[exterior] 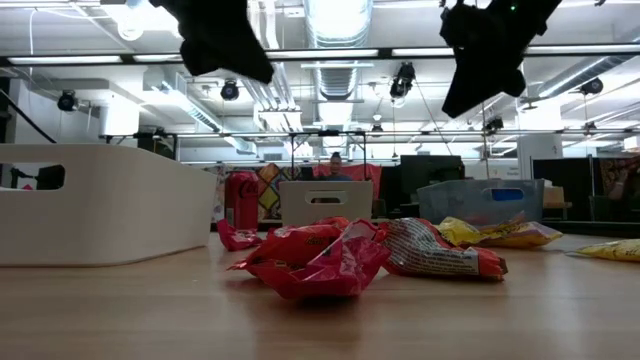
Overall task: Sort candy
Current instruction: Put the red candy into the white bin
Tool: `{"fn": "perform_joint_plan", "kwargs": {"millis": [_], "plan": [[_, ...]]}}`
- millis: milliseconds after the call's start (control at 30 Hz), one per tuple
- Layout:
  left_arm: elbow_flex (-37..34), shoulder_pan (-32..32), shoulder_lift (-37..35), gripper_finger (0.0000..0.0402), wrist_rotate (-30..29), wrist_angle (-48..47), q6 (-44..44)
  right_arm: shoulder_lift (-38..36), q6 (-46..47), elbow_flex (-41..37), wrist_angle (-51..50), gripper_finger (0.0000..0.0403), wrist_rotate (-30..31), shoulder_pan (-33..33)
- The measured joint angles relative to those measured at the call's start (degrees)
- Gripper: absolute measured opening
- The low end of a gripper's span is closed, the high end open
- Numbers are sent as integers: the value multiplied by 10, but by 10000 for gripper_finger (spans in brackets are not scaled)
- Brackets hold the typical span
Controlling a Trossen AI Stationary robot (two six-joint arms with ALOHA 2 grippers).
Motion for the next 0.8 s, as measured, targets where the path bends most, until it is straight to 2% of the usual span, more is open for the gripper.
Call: {"fn": "perform_joint_plan", "kwargs": {"millis": [300,500,800], "plan": [[123,8,148,43,5,-125,-13,27,0,0,22,84,2,46],[161,11,216,43,17,-162,-16,33,0,0,21,89,1,50],[167,21,260,43,-3,-150,-151,34,-1,0,17,83,1,51]]}}
